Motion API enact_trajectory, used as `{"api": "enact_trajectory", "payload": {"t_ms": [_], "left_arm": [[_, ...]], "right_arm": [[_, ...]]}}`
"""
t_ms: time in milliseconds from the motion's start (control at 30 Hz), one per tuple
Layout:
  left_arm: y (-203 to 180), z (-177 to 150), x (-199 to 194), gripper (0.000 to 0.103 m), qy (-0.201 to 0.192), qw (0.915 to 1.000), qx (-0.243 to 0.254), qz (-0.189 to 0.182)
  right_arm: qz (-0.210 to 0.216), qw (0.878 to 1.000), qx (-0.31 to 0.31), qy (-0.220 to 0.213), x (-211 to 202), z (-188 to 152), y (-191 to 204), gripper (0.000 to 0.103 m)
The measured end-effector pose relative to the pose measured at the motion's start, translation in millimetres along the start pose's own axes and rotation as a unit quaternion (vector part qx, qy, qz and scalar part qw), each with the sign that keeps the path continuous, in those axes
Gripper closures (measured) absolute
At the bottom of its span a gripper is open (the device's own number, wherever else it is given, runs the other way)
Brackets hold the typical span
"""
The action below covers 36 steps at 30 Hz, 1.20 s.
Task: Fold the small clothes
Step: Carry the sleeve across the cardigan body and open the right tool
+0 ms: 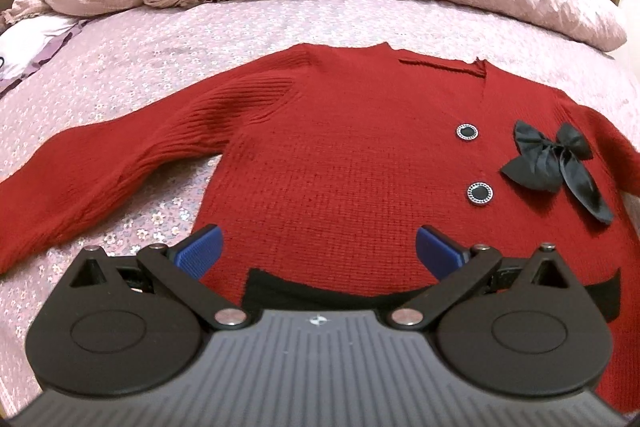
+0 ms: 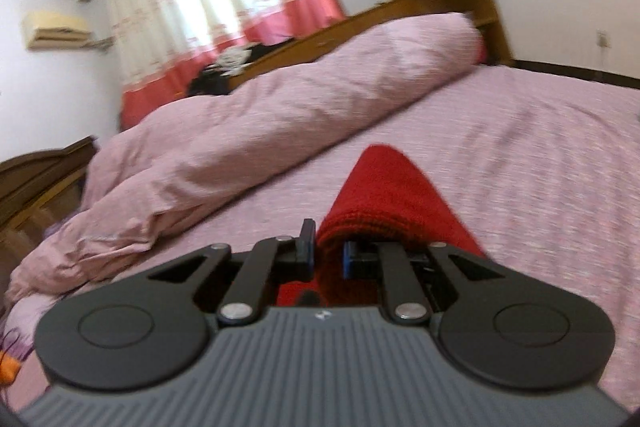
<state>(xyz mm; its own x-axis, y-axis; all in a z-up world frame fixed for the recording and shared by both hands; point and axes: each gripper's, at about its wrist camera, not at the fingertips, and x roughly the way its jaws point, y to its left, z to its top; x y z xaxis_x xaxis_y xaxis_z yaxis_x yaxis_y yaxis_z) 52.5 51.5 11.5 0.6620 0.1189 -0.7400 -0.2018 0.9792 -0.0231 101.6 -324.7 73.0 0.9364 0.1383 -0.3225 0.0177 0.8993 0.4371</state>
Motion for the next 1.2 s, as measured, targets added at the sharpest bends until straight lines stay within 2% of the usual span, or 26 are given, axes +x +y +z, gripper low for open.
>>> {"api": "enact_trajectory", "payload": {"t_ms": [167, 367, 633, 867, 900, 967, 1033, 1067, 1100, 1200], "left_arm": [[10, -2, 0, 0.0, -0.001, 0.9999, -0.011, 0.005], [23, -3, -2, 0.0, -0.009, 0.9997, -0.014, 0.016], [34, -7, 1, 0.0, -0.004, 0.9994, -0.032, 0.013], [36, -9, 8, 0.0, 0.006, 0.9992, -0.036, 0.016], [37, -10, 10, 0.0, 0.008, 0.9991, -0.037, 0.017], [36, -10, 12, 0.0, 0.011, 0.999, -0.039, 0.018], [36, -11, 14, 0.0, 0.013, 0.9991, -0.038, 0.017], [34, -11, 14, 0.0, 0.014, 0.9991, -0.036, 0.016], [33, -11, 14, 0.0, 0.013, 0.9992, -0.033, 0.016], [30, -11, 13, 0.0, 0.012, 0.9994, -0.028, 0.014]], "right_arm": [[0.047, 0.998, -0.028, 0.021, 13, -11, 42, 0.088], [0.073, 0.994, -0.059, 0.062, 34, -40, 78, 0.087], [0.088, 0.982, -0.129, 0.109, 63, -77, 114, 0.087], [0.086, 0.973, -0.138, 0.165, 87, -107, 123, 0.084], [0.084, 0.971, -0.142, 0.172, 89, -110, 124, 0.079], [0.082, 0.968, -0.144, 0.188, 92, -116, 124, 0.075], [0.086, 0.965, -0.143, 0.205, 95, -121, 124, 0.063], [0.089, 0.963, -0.142, 0.21, 96, -123, 124, 0.053], [0.093, 0.962, -0.142, 0.213, 96, -125, 124, 0.047], [0.101, 0.96, -0.15, 0.216, 90, -128, 128, 0.042]]}}
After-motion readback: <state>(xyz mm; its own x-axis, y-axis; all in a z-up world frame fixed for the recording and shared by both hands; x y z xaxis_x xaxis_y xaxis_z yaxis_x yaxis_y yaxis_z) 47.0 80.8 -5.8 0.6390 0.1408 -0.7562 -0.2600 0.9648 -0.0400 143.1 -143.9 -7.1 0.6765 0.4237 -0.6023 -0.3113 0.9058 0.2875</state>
